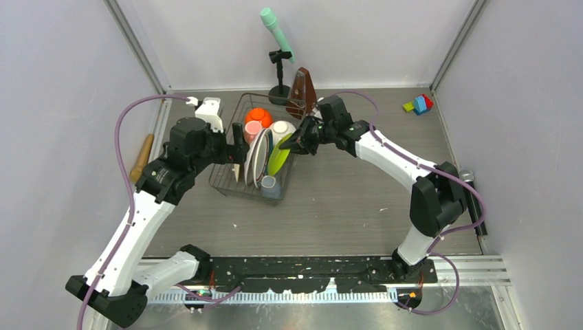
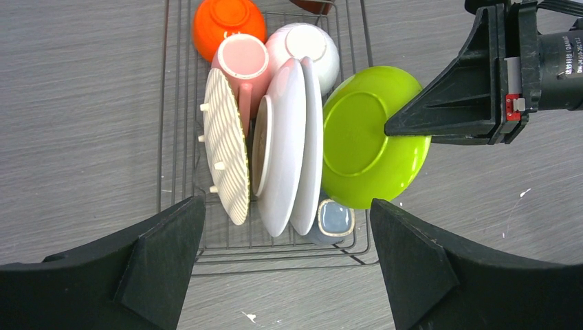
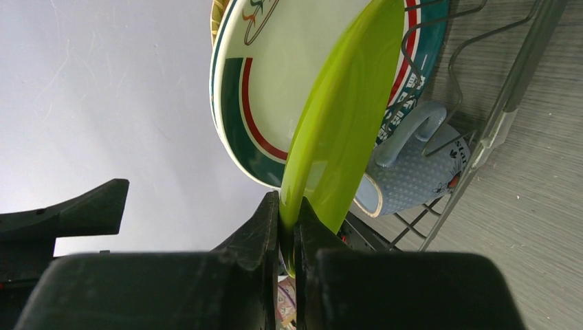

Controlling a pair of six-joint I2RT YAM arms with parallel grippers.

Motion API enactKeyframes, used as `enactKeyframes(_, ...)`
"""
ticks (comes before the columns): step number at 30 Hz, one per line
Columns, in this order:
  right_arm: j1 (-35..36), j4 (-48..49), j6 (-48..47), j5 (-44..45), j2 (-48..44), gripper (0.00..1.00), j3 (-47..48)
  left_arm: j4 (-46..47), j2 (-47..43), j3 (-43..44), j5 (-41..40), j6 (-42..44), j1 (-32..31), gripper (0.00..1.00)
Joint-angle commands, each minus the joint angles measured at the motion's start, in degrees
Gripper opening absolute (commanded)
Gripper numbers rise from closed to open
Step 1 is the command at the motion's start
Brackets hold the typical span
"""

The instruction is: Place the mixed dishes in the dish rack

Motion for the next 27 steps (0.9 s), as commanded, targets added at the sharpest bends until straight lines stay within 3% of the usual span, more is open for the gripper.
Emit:
enactKeyframes(1,0.6,-3.1,-3.4,1.8,-1.0,0.0,2.4,0.8,-1.4,-1.0,0.3,0.3,0.5,0.93)
enactKeyframes(7,2.3,-3.8,-4.7,3.4,2.3,0.01,5.6,0.9,-1.1,-1.4,0.9,-0.6,1.2,0.93)
enactKeyframes(11,3.2,-5.0,-5.5,4.9,4.5,0.13,7.2,0.6,-1.5,-2.0,0.6,-1.1,2.3,0.93)
enactKeyframes(15,3.5,-5.8,-6.4,7.5,5.2,0.39,8.4,0.4,-1.8,-2.5,0.2,-1.2,3.4,0.93)
enactKeyframes(16,3.6,-6.4,-6.7,8.3,5.3,0.58,8.8,0.3,-1.7,-2.6,0.1,-1.2,3.6,0.93)
enactKeyframes(17,3.6,-6.7,-6.9,8.6,5.3,0.66,9.4,0.4,-1.6,-2.7,0.0,-1.3,3.8,0.93)
enactKeyframes(18,3.6,-7.3,-7.4,9.1,5.2,0.8,9.8,0.4,-1.6,-2.7,0.0,-1.4,3.9,0.93)
enactKeyframes(20,3.6,-8.4,-8.4,9.8,4.9,0.92,11.0,0.7,-1.4,-3.0,0.0,-1.8,4.3,0.93)
enactKeyframes(23,3.6,-10.4,-10.5,11.3,3.7,0.94,12.6,1.0,-1.4,-3.7,-0.5,-2.4,5.1,0.92)
enactKeyframes(27,3.2,-11.2,-13.6,14.3,0.4,0.91,11.7,1.4,-2.1,-5.2,-2.9,-3.6,7.2,0.92)
